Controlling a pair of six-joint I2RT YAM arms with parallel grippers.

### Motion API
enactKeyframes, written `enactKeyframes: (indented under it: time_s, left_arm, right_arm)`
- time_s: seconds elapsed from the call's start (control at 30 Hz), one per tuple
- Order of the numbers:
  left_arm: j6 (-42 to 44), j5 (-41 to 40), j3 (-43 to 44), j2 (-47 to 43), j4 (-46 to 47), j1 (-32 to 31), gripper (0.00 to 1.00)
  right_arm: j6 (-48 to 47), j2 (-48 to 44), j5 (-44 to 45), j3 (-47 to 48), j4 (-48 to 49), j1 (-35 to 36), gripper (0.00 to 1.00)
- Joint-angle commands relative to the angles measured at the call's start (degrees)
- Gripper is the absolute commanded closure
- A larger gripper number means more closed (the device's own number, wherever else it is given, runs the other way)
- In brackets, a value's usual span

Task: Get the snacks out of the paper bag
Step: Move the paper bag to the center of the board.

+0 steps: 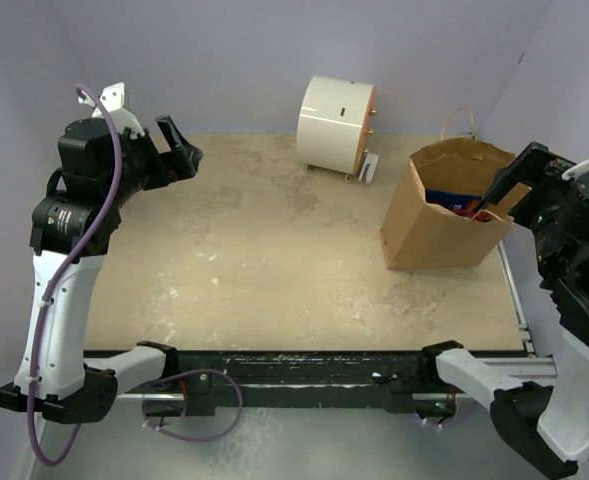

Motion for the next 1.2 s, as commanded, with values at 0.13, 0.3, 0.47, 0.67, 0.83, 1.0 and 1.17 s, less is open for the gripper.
enactKeyframes:
  time_s: [0.13, 0.3, 0.47, 0.67, 0.83, 1.0, 1.17]
  left_arm:
    - [0.03, 3.60, 1.20, -0.44, 2.93, 0.30, 0.01]
    - [-2.14, 2.83, -0.37, -1.82, 2.55, 0.25, 0.01]
    - [-2.10, 7.98, -1.48, -2.29, 3.86, 0.26, 0.01]
    - [-2.97, 13.52, -1.08, -1.38, 5.86, 0.25, 0.01]
    - [-3.59, 16.34, -3.22, -0.83, 8.16, 0.25, 0.01]
    - [-4.58, 18.78, -4.46, 0.16, 8.65, 0.25, 0.01]
    - [-6.07, 19.81, -7.41, 0.15, 11.04, 0.26, 0.01]
  right_arm:
    - [-1.94, 2.45, 2.93, 3.24, -1.77, -0.23, 0.01]
    - [-0.49, 2.23, 0.22, -0.30, 3.83, -0.23, 0.00]
    - [4.23, 7.01, 3.30, 2.38, 2.60, -0.23, 0.01]
    - [7.71, 11.97, 6.78, 3.25, 4.15, -0.23, 0.00]
    - [11.32, 18.42, 5.84, 3.27, 6.51, -0.31, 0.00]
    - [15.68, 27.00, 0.01, 7.05, 8.46, -1.61, 0.00]
    - [15.75, 32.26, -6.76, 6.20, 13.63, -6.07, 0.32]
